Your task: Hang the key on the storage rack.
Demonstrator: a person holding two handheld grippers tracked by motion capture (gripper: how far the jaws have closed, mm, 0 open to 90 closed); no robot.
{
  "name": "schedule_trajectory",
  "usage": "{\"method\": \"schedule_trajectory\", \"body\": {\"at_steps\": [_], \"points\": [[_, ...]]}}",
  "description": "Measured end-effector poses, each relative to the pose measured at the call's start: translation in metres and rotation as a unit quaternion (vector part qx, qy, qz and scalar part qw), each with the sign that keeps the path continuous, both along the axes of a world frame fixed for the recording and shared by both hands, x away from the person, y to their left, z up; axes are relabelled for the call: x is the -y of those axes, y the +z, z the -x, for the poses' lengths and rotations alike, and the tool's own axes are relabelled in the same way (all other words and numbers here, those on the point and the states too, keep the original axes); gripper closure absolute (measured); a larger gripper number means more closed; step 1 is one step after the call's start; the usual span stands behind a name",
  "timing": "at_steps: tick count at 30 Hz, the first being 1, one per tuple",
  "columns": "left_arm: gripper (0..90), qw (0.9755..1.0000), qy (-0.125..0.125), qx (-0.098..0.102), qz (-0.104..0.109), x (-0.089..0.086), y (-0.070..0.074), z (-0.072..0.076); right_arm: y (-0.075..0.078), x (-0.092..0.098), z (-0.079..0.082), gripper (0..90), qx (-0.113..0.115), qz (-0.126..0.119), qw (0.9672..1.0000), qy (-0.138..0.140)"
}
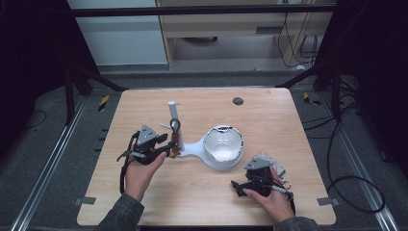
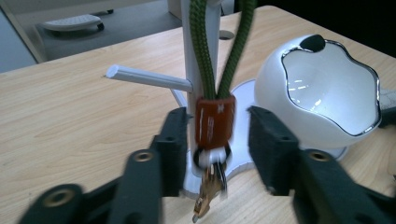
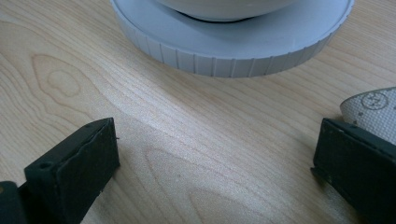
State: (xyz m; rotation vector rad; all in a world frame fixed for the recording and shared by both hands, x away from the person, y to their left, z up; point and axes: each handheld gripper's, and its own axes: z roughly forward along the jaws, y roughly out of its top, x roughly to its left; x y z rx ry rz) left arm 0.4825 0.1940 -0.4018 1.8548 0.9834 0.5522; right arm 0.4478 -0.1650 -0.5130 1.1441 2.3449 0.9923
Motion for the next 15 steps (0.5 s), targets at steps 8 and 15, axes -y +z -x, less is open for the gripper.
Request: {"method": "schedule_trajectory", "body": {"at_steps": [8, 15], "points": [[18.4, 0.9996, 0.003, -0.004, -0.028, -0.019, -0.023, 0.002, 0.006, 0.001, 0.001, 7.6, -0.016, 0.011, 0.9998, 0.005], [10.9, 0.9977, 0.032, -0.014, -0.058, -0.061, -0.057, -0.001, 0.044, 0.019, 0.008, 8.4, 0.016, 0.026, 0.9995, -0.006]]}}
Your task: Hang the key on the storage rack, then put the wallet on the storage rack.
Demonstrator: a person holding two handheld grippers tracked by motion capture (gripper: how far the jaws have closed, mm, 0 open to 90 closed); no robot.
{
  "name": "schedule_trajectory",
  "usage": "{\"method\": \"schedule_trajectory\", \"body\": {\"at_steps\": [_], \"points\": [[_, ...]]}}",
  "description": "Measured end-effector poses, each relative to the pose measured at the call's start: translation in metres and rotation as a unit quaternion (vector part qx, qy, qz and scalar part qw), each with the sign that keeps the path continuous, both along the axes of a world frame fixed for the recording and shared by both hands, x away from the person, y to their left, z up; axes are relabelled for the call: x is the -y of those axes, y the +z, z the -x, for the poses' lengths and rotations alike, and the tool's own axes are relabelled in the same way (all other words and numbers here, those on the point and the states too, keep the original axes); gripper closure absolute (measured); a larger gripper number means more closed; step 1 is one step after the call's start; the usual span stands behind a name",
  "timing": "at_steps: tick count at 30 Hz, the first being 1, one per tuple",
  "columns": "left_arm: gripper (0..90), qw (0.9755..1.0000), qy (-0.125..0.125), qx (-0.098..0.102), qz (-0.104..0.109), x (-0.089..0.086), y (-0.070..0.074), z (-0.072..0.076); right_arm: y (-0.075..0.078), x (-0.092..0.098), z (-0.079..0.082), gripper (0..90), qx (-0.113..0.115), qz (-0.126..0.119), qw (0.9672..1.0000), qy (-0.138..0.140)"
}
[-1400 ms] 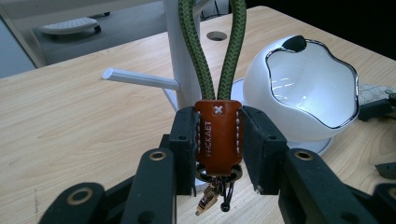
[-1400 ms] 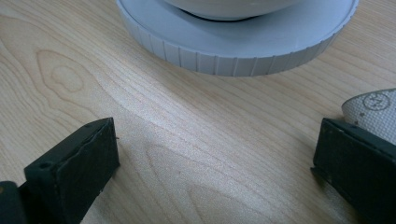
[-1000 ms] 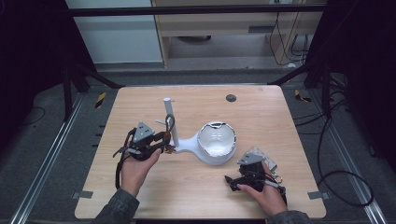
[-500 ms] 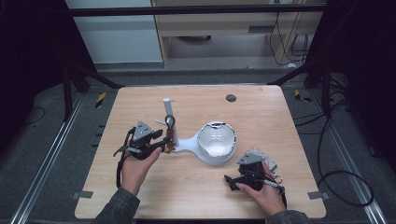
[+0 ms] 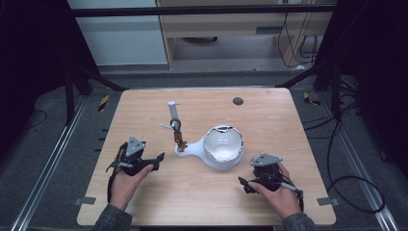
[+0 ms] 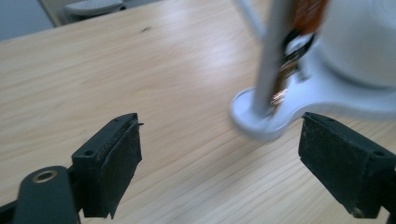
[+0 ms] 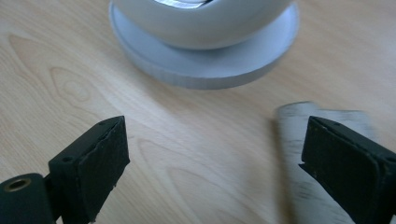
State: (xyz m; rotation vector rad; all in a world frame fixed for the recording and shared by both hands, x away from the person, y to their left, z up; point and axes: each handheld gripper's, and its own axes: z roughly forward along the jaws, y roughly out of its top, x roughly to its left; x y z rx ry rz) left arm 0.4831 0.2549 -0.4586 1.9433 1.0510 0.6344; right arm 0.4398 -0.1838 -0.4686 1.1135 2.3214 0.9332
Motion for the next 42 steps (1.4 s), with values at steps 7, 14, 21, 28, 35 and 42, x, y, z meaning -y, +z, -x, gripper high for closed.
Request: {"method": "schedule_trajectory", "body": {"at_steps": [7, 14, 21, 28, 35, 42], "points": [[8.5, 0.9993, 0.020, -0.031, -0.007, -0.019, -0.019, -0.007, 0.024, 0.029, -0.010, 8.9, -0.013, 0.012, 0.9993, -0.033], [3.7, 0.9968, 0.044, -0.059, -0.032, -0.019, -0.028, -0.013, 0.032, 0.048, -0.019, 7.3, -0.026, 0.031, 0.9986, -0.035], [3.7, 0.9951, 0.054, -0.075, -0.035, -0.025, -0.037, -0.016, 0.027, 0.054, -0.023, 6.1, -0.049, 0.042, 0.9973, -0.034], [2.1, 0.9925, 0.050, -0.103, -0.044, -0.024, -0.048, -0.018, 0.020, 0.057, -0.031, 8.9, -0.085, 0.042, 0.9947, -0.038], [0.0, 0.9930, 0.055, -0.097, -0.039, -0.026, -0.050, -0.019, 0.019, 0.066, -0.032, 8.2, -0.103, 0.051, 0.9927, -0.039], [0.0, 0.9930, 0.054, -0.097, -0.039, -0.026, -0.050, -0.019, 0.016, 0.067, -0.031, 7.9, -0.108, 0.055, 0.9920, -0.037]]}}
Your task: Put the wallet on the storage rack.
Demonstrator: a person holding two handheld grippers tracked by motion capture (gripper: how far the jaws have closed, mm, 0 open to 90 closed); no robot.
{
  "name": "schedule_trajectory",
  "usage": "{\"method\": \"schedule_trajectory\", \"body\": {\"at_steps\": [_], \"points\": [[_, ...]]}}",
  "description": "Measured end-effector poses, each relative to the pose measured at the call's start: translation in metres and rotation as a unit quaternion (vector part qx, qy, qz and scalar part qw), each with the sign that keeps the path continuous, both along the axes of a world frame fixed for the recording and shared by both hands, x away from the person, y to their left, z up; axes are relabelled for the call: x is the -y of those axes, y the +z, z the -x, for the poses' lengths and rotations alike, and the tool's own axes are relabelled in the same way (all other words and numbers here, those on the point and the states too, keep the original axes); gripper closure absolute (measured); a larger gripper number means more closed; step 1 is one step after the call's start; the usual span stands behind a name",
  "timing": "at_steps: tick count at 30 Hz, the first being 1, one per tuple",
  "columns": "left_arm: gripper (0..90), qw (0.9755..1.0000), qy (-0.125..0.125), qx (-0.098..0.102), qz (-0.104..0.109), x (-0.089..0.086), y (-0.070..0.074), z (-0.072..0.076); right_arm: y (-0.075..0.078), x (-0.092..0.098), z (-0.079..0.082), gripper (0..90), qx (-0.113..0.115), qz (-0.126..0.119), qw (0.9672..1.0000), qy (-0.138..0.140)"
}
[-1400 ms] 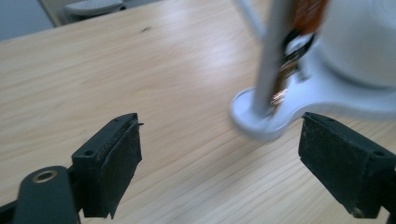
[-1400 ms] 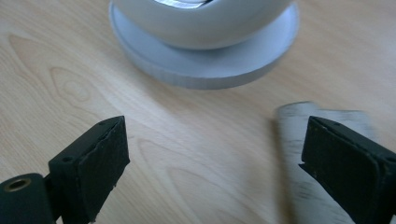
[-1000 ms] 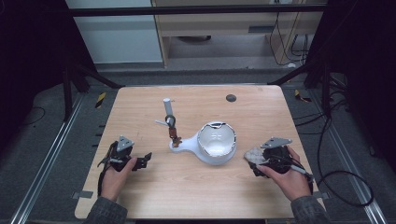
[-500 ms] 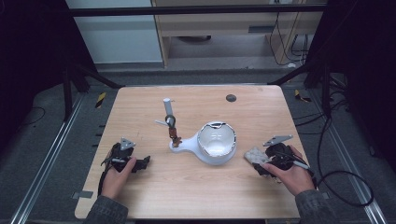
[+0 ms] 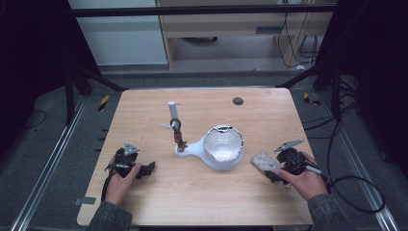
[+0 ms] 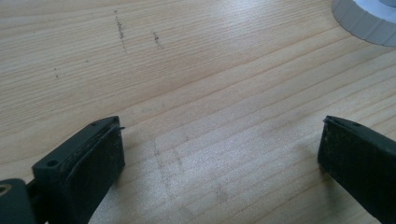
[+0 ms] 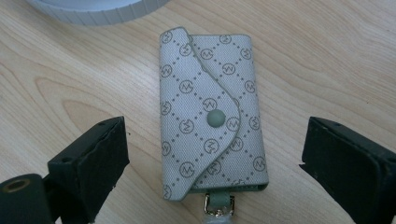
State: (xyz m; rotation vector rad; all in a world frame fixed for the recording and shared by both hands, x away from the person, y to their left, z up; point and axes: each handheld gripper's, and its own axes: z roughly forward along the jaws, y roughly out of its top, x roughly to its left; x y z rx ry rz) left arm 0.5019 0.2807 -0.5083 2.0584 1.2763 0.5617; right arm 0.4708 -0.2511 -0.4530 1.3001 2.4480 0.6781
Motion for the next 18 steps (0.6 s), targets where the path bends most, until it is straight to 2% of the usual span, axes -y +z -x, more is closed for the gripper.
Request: {"method": "schedule_trajectory", "body": {"at_steps": [5, 12, 18], "points": [[0.0, 1.0000, 0.000, 0.000, 0.000, 0.000, 0.000, 0.000, -0.002, 0.002, -0.001, 12.6, -0.008, 0.002, 1.0000, -0.003], [0.0, 1.0000, 0.000, 0.001, 0.001, 0.001, 0.000, 0.000, -0.006, 0.001, -0.004, 12.1, -0.031, 0.009, 0.9995, -0.007], [0.0, 1.0000, -0.003, 0.000, -0.001, 0.001, 0.000, 0.000, -0.012, 0.002, -0.010, 11.2, -0.059, 0.004, 0.9982, -0.007]]}}
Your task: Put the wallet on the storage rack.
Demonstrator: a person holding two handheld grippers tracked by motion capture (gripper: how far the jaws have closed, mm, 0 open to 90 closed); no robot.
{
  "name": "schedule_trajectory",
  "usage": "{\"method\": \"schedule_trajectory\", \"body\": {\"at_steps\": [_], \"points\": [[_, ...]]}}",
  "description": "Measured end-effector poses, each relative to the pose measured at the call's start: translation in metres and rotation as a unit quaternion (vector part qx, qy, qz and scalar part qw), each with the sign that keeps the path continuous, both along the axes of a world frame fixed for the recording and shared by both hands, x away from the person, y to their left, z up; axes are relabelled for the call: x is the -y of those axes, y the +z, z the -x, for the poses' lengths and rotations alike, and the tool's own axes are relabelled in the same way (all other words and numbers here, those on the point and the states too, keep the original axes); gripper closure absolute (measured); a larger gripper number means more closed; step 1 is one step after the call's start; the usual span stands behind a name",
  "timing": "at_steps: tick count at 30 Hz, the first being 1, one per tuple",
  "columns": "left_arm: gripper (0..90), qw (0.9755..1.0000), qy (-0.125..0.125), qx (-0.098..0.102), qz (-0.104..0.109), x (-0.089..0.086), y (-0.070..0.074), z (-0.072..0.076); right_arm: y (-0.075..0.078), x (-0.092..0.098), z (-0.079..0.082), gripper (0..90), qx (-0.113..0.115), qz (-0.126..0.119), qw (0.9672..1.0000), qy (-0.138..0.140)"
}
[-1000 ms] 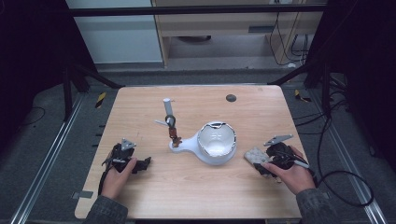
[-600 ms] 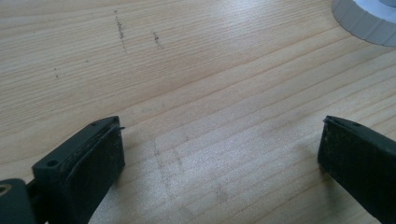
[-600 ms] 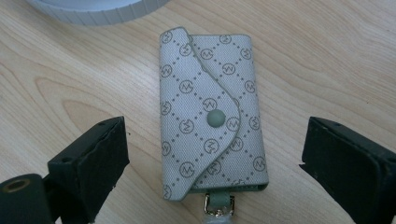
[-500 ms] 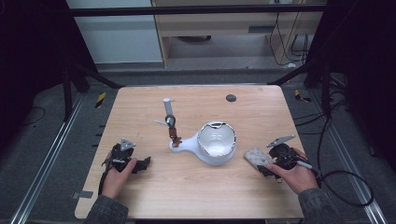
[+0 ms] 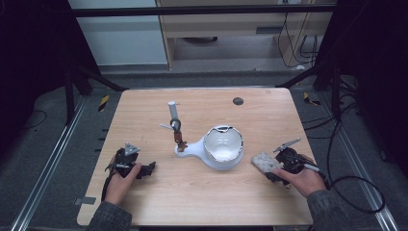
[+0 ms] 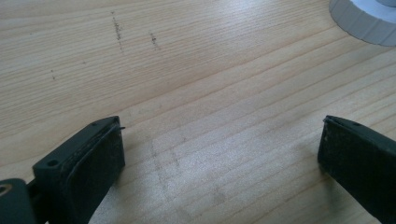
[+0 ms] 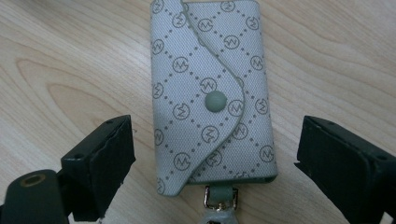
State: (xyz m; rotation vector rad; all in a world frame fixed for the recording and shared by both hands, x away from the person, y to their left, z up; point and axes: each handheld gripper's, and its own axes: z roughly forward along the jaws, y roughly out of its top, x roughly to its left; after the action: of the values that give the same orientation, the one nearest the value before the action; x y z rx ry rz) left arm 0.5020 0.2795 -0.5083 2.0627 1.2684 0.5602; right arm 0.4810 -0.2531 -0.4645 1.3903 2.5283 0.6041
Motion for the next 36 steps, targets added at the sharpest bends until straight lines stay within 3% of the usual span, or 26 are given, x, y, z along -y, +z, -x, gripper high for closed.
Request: {"method": "schedule_trajectory", "body": {"at_steps": [7, 20, 30, 36], "points": [[0.0, 1.0000, -0.002, 0.000, -0.001, 0.000, 0.000, 0.000, -0.006, 0.000, -0.005, 14.4, -0.028, 0.009, 0.9996, -0.001], [0.0, 1.0000, -0.005, 0.000, 0.001, 0.001, 0.000, 0.000, -0.012, 0.000, -0.007, 25.1, -0.041, 0.014, 0.9989, 0.016], [0.0, 1.0000, -0.006, 0.000, 0.000, 0.002, 0.000, 0.000, -0.005, -0.004, -0.004, 30.6, -0.022, 0.041, 0.9983, 0.036], [0.0, 1.0000, -0.006, 0.000, 0.000, 0.002, 0.000, 0.000, 0.017, -0.006, 0.000, 30.9, 0.001, 0.056, 0.9972, 0.050]]}}
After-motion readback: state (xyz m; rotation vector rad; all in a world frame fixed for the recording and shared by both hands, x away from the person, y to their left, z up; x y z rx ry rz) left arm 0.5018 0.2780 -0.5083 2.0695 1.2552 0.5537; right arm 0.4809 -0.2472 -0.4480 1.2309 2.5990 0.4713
